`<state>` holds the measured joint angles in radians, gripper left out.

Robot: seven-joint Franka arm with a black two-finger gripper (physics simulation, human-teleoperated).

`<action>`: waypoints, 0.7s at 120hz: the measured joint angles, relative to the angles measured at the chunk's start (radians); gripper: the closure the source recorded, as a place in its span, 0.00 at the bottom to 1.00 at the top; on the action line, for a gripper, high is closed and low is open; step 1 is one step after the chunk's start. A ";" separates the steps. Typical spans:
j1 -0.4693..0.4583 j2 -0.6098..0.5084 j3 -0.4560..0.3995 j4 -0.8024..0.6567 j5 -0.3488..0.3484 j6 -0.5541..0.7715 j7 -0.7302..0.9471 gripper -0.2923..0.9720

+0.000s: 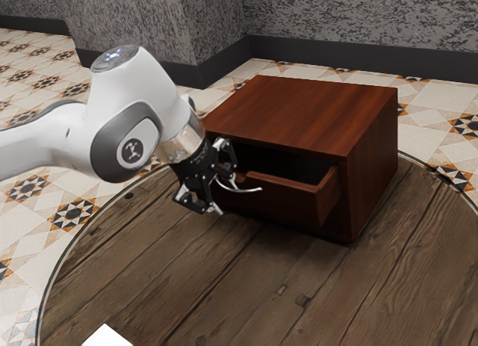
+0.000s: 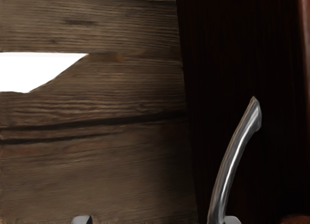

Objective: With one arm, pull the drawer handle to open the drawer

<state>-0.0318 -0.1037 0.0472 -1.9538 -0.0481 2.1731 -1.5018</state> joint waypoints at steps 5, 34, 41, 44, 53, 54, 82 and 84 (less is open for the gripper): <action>-0.001 -0.014 0.000 -0.020 0.000 0.002 -0.001 0.54; -0.004 -0.074 0.000 -0.092 0.001 0.016 -0.017 0.58; -0.005 -0.080 0.000 -0.098 0.003 0.018 -0.022 0.60; -0.005 -0.082 0.000 -0.099 0.003 0.018 -0.023 0.62; -0.007 -0.092 0.000 -0.113 0.005 0.019 -0.028 0.64; -0.007 -0.094 0.000 -0.115 0.005 0.019 -0.028 0.64; -0.015 -0.149 0.000 -0.165 0.021 0.021 -0.039 0.67; -0.016 -0.151 0.000 -0.167 0.022 0.021 -0.040 0.67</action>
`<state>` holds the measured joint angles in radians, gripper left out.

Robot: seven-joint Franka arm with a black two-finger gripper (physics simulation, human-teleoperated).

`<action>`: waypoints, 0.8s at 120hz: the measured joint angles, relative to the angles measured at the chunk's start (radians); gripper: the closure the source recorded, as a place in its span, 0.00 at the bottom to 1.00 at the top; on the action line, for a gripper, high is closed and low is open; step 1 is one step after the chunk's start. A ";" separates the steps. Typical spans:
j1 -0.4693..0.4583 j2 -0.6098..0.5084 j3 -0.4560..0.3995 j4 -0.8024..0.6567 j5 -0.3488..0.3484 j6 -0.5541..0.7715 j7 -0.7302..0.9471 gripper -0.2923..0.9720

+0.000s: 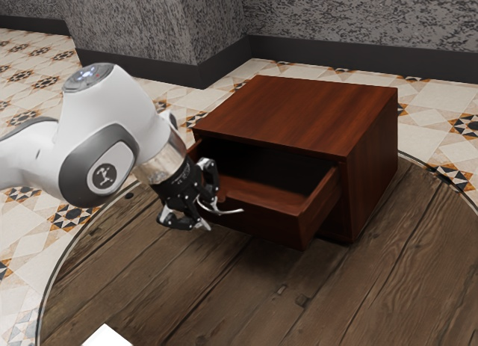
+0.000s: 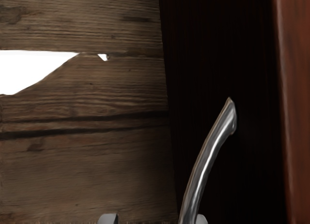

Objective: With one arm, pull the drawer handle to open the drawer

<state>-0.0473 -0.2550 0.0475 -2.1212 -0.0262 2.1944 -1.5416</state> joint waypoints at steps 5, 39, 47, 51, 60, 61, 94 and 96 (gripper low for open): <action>-0.001 -0.004 -0.001 -0.003 0.001 0.000 -0.001 0.67; -0.011 -0.060 0.002 -0.056 0.005 0.001 -0.009 0.66; -0.011 -0.072 0.002 -0.068 0.009 0.001 -0.011 0.66; -0.011 -0.079 0.002 -0.075 0.011 0.001 -0.011 0.66; -0.010 -0.096 0.002 -0.090 0.014 0.001 -0.013 0.66; -0.010 -0.098 0.002 -0.091 0.014 0.001 -0.013 0.66; -0.004 -0.139 0.003 -0.124 0.020 0.001 -0.016 0.66; -0.003 -0.140 0.003 -0.124 0.020 0.001 -0.016 0.66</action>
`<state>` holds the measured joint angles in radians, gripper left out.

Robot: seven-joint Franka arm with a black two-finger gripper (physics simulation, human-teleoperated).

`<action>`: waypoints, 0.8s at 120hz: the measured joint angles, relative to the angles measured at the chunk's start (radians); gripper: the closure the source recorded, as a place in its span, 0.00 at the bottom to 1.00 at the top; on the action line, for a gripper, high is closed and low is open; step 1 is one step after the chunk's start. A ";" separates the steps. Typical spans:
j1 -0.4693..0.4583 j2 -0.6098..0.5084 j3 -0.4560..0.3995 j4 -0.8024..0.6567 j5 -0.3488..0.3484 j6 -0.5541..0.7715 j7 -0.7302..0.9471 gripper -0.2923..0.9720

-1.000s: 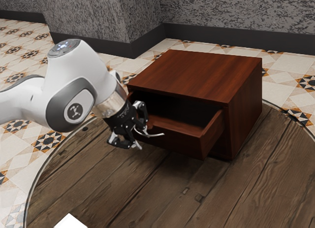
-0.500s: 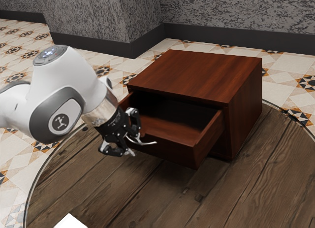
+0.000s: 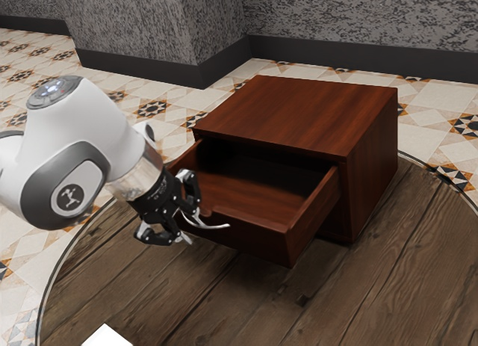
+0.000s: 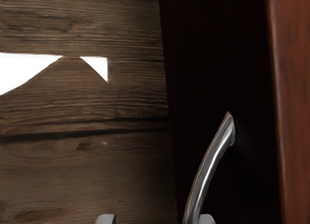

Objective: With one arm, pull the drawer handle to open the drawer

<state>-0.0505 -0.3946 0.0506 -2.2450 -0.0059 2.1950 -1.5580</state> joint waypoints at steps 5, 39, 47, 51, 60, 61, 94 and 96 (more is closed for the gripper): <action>0.001 0.000 0.000 0.001 0.003 0.000 0.000 0.65; -0.010 0.000 0.000 0.058 0.070 -0.001 0.000 0.61; -0.013 0.001 0.000 0.104 0.090 -0.014 0.000 0.61; -0.012 0.011 0.000 0.172 0.093 -0.046 0.000 0.59; -0.001 0.096 0.006 0.489 0.065 -0.227 -0.001 0.49; 0.000 0.104 0.007 0.524 0.061 -0.252 -0.001 0.48; 0.035 0.144 0.053 0.622 0.000 -0.679 -0.001 0.30; 0.035 0.145 0.053 0.621 -0.002 -0.687 -0.001 0.29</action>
<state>-0.0151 -0.2501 0.1040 -1.6244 -0.0074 1.5080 -1.5589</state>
